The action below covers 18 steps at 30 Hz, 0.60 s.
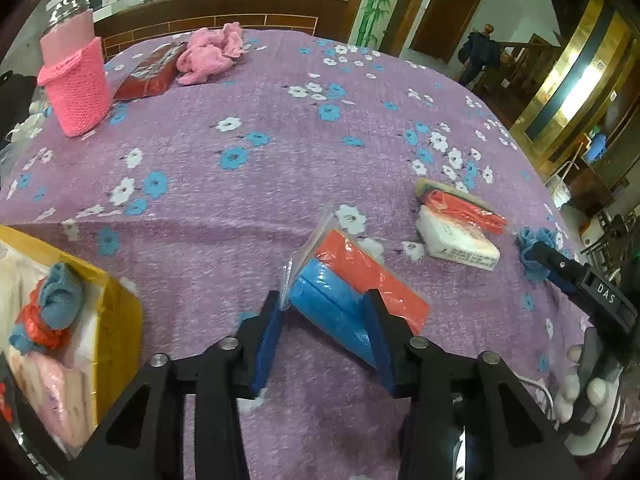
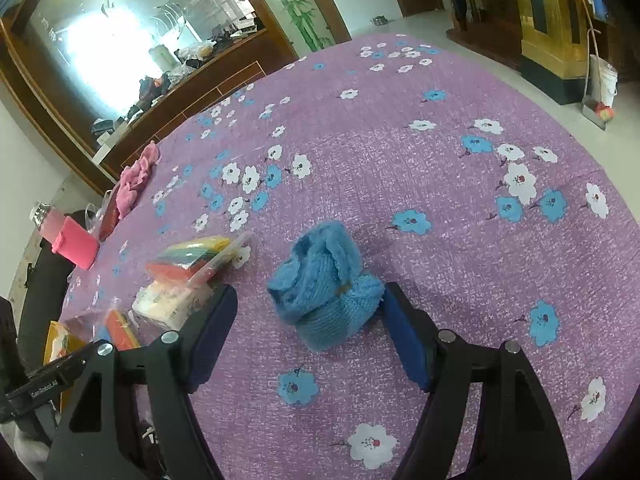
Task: Organize soft objects
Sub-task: 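Grasp the blue-red sponge pack with the left gripper while the right grasps the blue knit cloth, then carry the sponge pack and blue knit cloth over the yellow box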
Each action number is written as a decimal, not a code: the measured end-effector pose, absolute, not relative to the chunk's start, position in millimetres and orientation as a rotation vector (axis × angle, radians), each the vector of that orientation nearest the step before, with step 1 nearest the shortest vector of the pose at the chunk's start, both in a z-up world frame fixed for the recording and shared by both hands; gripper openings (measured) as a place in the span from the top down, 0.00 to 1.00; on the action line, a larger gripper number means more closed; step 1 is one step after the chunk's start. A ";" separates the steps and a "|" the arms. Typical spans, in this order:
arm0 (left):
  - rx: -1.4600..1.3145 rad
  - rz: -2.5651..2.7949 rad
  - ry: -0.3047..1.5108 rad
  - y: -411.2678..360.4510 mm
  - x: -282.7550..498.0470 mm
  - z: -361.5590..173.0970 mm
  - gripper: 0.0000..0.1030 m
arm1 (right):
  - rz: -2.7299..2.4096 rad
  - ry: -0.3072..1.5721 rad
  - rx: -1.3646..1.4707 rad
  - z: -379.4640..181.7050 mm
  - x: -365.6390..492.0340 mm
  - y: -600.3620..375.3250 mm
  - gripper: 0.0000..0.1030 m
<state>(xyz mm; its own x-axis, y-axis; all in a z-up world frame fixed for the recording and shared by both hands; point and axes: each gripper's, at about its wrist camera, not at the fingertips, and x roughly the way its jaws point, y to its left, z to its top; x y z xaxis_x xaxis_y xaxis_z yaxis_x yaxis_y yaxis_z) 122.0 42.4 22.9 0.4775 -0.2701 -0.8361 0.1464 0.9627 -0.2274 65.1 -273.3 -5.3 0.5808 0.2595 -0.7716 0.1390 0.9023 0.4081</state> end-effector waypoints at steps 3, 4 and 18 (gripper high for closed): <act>-0.137 -0.272 1.033 36.5 123.1 21.6 0.45 | 0.075 0.956 0.467 -5.4 64.3 -275.3 0.29; -0.136 -0.278 1.031 32.0 124.4 20.7 0.42 | 0.076 0.957 0.467 -5.3 64.8 -274.9 0.29; 0.105 -0.343 1.135 -39.4 158.6 11.1 0.52 | 0.072 0.965 0.411 -3.2 64.8 -266.6 0.25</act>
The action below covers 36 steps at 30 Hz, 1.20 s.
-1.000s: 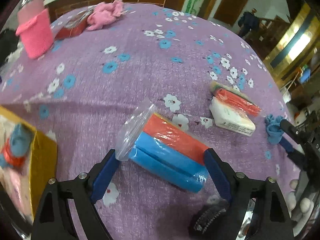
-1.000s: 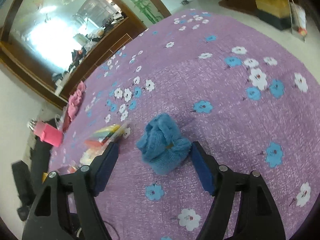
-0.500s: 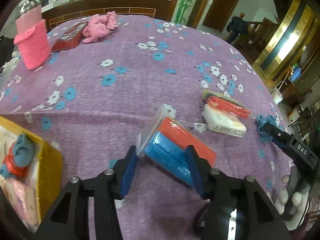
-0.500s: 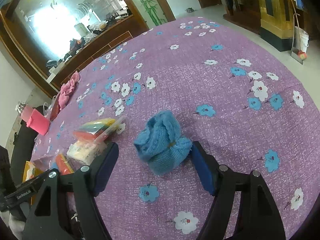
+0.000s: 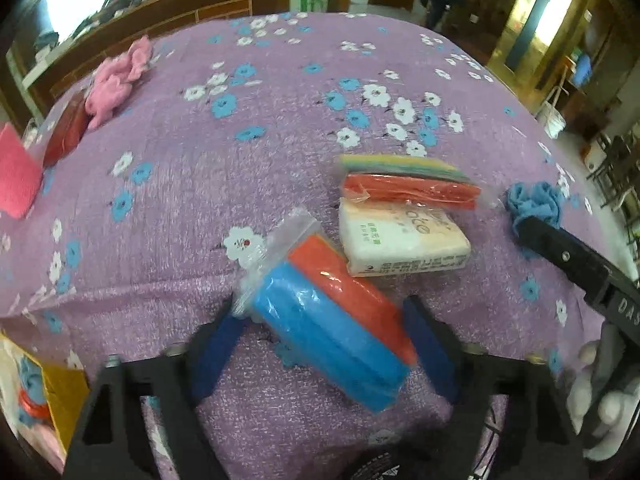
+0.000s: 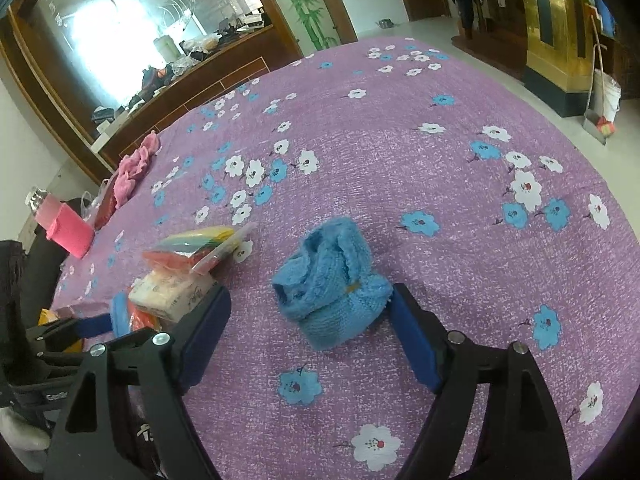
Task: Organize soft objects
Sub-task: 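Carry the sponge pack and blue knit cloth over the yellow box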
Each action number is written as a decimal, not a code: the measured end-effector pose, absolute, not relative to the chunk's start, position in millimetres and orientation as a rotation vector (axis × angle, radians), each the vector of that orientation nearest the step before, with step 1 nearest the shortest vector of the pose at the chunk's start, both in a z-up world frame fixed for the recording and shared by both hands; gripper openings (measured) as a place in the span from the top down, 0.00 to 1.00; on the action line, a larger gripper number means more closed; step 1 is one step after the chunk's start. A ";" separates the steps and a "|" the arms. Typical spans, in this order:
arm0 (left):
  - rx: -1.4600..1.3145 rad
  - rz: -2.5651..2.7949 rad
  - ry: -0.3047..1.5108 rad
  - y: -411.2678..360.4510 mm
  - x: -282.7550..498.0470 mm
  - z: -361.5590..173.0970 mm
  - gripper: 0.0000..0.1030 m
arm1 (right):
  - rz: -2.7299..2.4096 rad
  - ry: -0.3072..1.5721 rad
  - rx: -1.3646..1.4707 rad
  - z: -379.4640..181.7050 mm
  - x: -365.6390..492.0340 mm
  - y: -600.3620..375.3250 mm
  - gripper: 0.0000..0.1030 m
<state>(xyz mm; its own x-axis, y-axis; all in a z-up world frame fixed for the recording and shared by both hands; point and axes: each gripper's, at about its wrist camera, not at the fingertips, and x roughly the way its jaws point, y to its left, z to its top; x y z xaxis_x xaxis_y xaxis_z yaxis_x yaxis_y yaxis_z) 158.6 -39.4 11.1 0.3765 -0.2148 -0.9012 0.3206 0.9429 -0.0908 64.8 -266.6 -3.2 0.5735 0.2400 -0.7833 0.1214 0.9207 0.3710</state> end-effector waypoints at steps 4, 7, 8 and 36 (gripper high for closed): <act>0.114 -0.384 1.115 -44.0 154.4 20.0 0.66 | 0.029 0.979 0.434 -2.5 61.0 -276.6 0.57; 0.128 -0.389 1.073 -40.3 146.1 29.4 0.66 | 0.058 0.976 0.535 -4.6 58.7 -288.5 0.58; 0.111 -0.388 1.066 -34.5 143.2 33.0 0.66 | 0.063 0.975 0.547 -4.8 58.4 -290.0 0.59; -0.219 -0.054 0.797 298.2 -86.4 134.3 0.66 | 0.400 0.873 0.447 111.2 -22.8 -156.5 0.58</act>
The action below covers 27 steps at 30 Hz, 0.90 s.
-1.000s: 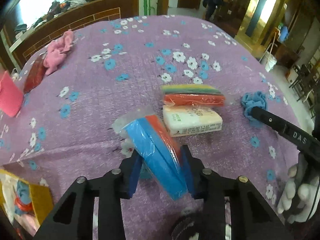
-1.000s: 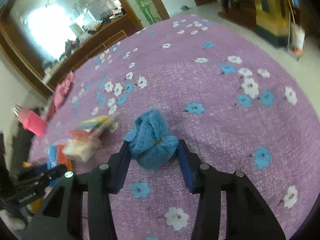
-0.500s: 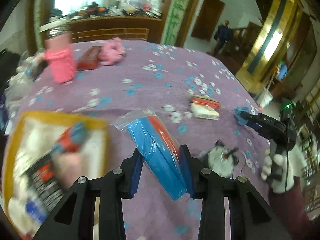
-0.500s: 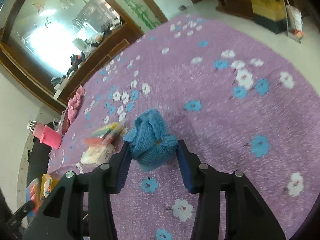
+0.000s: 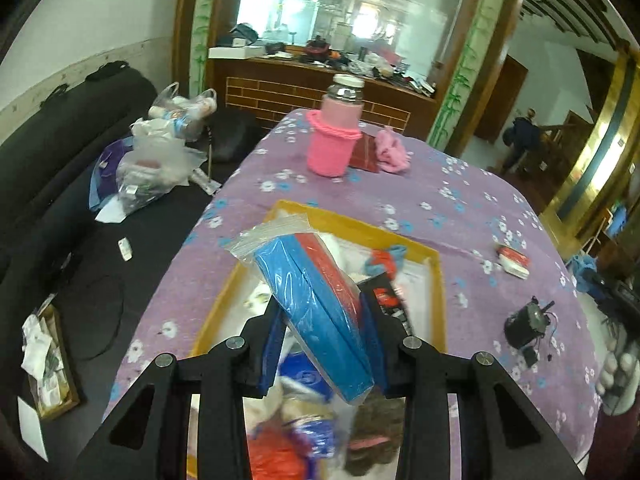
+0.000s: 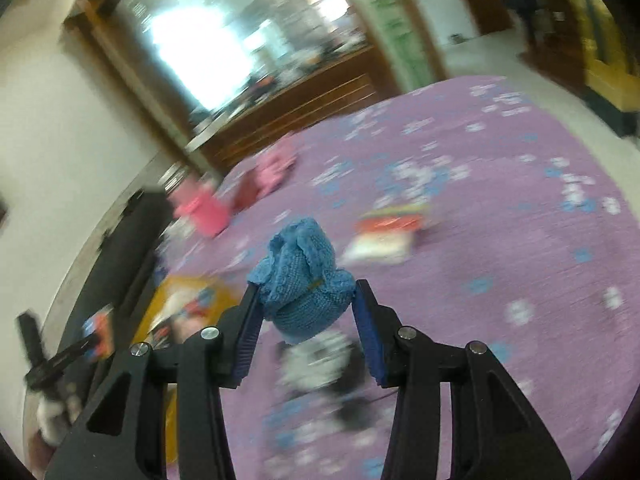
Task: Organize soft objects
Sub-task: 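Carry the sponge pack and blue knit cloth over the yellow box, then open both grippers to drop the sponge pack and knit cloth into the box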
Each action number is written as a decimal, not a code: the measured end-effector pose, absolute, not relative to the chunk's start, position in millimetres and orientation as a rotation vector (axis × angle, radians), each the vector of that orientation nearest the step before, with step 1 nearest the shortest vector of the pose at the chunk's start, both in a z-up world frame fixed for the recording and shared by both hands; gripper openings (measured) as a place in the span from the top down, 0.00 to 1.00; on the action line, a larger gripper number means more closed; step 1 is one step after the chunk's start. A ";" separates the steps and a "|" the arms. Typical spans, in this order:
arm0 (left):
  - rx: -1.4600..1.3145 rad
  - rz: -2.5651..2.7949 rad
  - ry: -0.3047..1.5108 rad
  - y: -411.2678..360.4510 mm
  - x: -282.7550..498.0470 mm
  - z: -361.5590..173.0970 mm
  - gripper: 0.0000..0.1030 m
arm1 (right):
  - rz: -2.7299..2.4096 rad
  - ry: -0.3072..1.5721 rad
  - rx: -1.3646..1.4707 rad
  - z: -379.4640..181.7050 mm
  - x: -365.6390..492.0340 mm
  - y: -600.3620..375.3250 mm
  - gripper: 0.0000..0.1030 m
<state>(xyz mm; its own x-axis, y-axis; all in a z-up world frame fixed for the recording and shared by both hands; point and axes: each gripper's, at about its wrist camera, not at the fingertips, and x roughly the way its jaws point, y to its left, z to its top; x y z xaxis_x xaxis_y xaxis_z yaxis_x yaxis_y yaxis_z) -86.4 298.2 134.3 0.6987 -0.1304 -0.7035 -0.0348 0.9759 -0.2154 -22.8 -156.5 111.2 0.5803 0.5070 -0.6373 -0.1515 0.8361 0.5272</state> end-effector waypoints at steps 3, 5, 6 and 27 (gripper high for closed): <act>-0.239 -0.051 0.804 308.3 -90.4 125.3 0.66 | 0.521 0.936 0.397 108.5 -33.9 -101.6 0.58; -0.247 -0.048 0.814 315.6 -90.7 117.7 0.66 | 0.595 0.977 0.352 102.7 -44.1 -65.7 0.58; -0.247 -0.046 0.819 320.0 -86.4 113.0 0.66 | 0.644 1.003 0.325 98.8 -51.0 -43.5 0.58; -0.317 -0.059 0.949 335.8 -9.9 38.9 0.61 | 0.939 1.170 -0.136 49.8 -146.2 136.1 0.57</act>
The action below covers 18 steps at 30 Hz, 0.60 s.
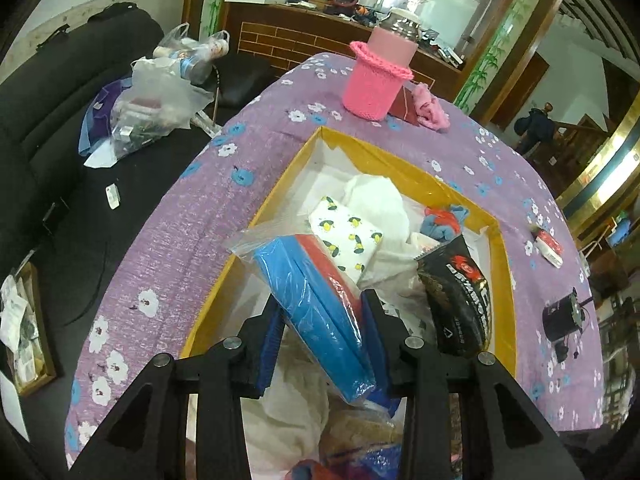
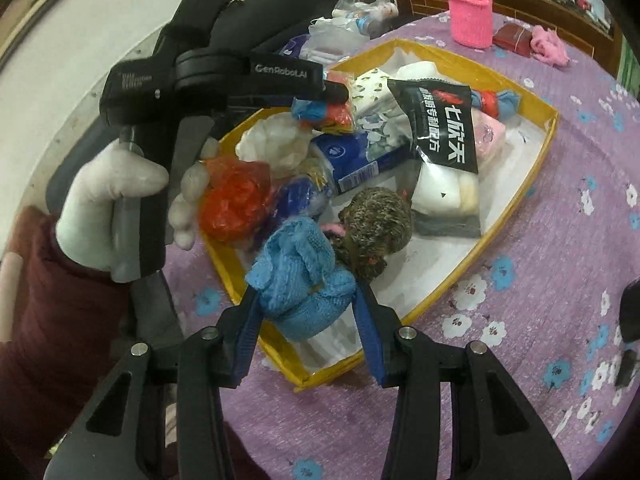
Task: Organize soft objects
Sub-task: 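Open both grippers to drop the sponge pack and knit cloth into the box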
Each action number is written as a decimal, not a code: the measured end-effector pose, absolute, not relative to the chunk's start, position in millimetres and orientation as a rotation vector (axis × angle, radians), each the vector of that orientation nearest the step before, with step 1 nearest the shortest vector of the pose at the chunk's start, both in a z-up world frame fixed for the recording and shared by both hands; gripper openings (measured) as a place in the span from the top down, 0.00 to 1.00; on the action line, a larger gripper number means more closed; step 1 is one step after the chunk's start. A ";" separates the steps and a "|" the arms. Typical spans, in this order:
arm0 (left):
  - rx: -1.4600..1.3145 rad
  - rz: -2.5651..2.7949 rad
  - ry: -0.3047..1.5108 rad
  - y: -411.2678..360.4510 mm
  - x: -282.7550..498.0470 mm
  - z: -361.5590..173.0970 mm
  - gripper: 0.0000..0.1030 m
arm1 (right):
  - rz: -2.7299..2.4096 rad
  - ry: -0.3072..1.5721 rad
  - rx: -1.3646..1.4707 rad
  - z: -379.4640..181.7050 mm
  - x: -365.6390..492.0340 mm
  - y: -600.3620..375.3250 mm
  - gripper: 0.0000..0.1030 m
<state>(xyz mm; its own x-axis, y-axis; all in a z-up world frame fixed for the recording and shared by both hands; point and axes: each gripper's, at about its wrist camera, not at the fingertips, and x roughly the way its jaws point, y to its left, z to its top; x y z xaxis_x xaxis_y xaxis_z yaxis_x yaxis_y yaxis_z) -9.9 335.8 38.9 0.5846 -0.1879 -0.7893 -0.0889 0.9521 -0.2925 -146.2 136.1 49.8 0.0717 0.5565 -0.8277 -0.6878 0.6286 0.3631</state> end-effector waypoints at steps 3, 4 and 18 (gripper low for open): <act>-0.331 -0.042 0.951 335.6 -7.4 35.1 0.46 | 0.912 1.140 -0.176 52.2 -148.8 137.9 0.53; -0.343 -0.039 0.953 335.9 -7.3 34.3 0.40 | 0.904 1.130 -0.196 52.7 -149.7 138.3 0.48; -0.454 -0.042 0.840 350.6 -51.1 66.0 0.23 | 0.876 1.068 -0.077 72.7 -147.0 108.0 0.45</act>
